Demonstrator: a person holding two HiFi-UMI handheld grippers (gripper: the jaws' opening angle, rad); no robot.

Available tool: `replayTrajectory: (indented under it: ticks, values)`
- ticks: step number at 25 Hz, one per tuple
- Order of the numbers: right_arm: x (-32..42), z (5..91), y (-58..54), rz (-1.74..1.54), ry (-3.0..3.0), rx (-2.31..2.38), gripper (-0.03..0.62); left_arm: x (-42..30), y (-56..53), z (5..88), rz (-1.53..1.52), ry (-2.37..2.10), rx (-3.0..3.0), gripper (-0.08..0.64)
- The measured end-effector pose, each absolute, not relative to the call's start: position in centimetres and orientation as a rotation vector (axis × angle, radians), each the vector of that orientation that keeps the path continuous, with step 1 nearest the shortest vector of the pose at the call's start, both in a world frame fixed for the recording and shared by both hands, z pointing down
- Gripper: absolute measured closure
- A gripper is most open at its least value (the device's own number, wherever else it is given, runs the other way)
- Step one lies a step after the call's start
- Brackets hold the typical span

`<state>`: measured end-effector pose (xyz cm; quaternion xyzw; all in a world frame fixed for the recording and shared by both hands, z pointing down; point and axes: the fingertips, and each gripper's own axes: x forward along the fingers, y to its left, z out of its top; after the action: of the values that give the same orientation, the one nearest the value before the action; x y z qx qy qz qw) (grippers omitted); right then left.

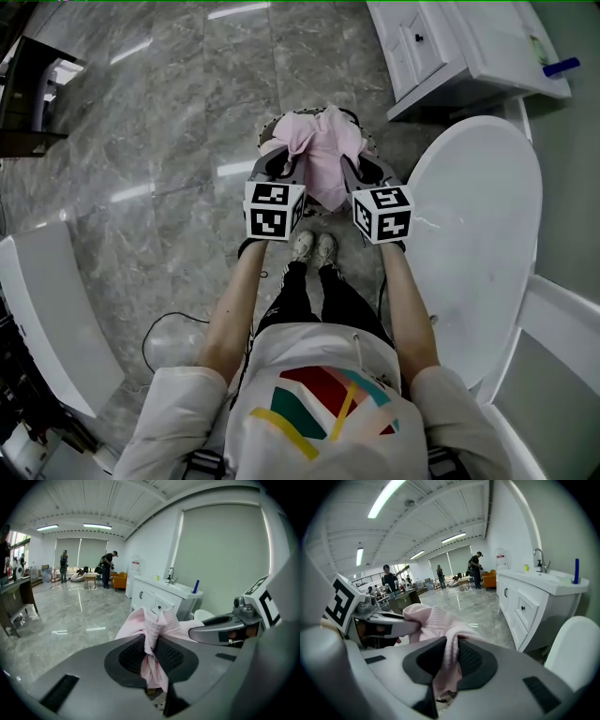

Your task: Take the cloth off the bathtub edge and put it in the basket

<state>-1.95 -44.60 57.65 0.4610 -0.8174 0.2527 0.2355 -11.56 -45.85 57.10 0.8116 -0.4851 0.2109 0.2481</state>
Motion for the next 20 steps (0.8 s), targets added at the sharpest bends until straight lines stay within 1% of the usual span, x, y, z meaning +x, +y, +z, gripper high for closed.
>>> replayTrajectory:
  ticks: [7,8,9,10,11,20]
  values:
    - [-1.3,59.8,-43.5,0.774,-2.163,1.307,0.515,-11.4,-44.6,58.6,0.616,-1.302,2.182,0.491]
    - [-0.9,60.0,-43.7,0.810,-2.144,1.345,0.470,-11.5,-44.6,59.0,0.626,-1.304,2.164,0.477]
    - [-0.5,60.1,-43.9,0.844,-2.128,1.378,0.349,-11.7,-44.6,59.4,0.633,-1.312,2.143,0.405]
    - [-0.1,60.1,-44.1,0.871,-2.116,1.403,0.276,-11.9,-44.7,59.6,0.636,-1.327,2.127,0.342]
    - [0.2,60.0,-44.3,0.889,-2.111,1.418,0.278,-12.2,-44.8,59.6,0.639,-1.344,2.119,0.329]
    - [1.2,59.6,-43.4,0.865,-2.103,1.422,0.278,-13.3,-44.8,58.5,0.609,-1.395,2.107,0.330]
